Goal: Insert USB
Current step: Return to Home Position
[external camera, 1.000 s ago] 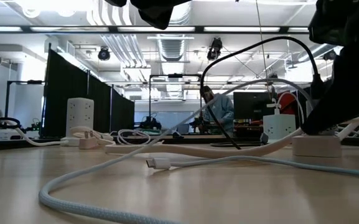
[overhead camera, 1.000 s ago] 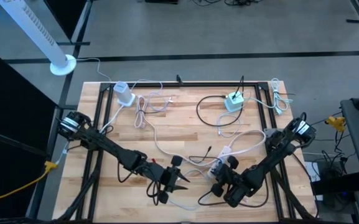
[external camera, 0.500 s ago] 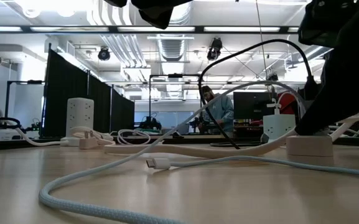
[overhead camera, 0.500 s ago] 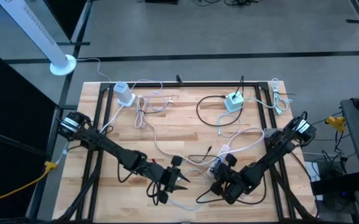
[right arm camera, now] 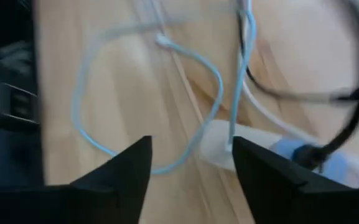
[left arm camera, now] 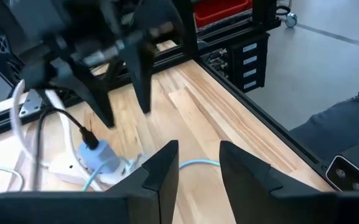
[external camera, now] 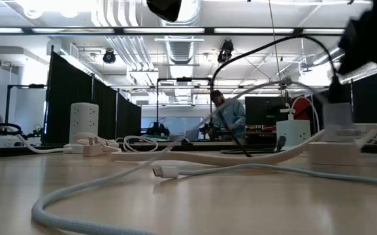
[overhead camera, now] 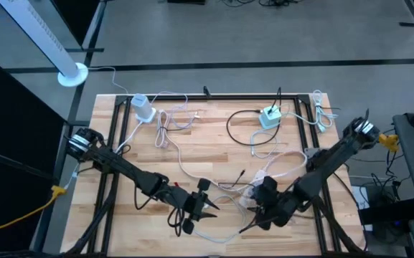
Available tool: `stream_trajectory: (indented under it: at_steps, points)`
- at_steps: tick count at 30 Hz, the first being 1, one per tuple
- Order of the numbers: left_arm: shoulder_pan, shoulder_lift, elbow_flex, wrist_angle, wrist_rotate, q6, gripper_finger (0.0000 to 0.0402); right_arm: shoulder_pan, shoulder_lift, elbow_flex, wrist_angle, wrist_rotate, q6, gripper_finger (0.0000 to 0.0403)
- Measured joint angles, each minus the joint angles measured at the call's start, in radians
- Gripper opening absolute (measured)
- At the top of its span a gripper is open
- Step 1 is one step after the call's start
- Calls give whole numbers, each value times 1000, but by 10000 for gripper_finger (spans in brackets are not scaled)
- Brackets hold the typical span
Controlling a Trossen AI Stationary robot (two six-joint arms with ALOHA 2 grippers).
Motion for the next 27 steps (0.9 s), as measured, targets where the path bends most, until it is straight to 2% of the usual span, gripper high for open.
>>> stream_trajectory:
  at_steps: [4,9,14,17,20,22,27]
  points:
    - [0,-8,0,4,-10,-1,105,0,-86,0,3,91,-81,243]
    - [0,-16,1,5,-39,4,104,-3,-155,2,11,193,-187,258]
    - [0,-17,1,8,-60,5,107,-10,-174,2,16,243,-290,262]
    - [0,-17,1,67,-60,5,111,-30,-174,2,34,252,-420,256]
    - [0,-30,1,160,-60,11,114,-61,-176,2,96,276,-587,239]
    - [4,-55,1,201,-60,17,114,-85,-190,2,143,242,-716,219]
    - [35,-152,-20,197,-39,59,104,-152,-270,2,169,151,-942,125]
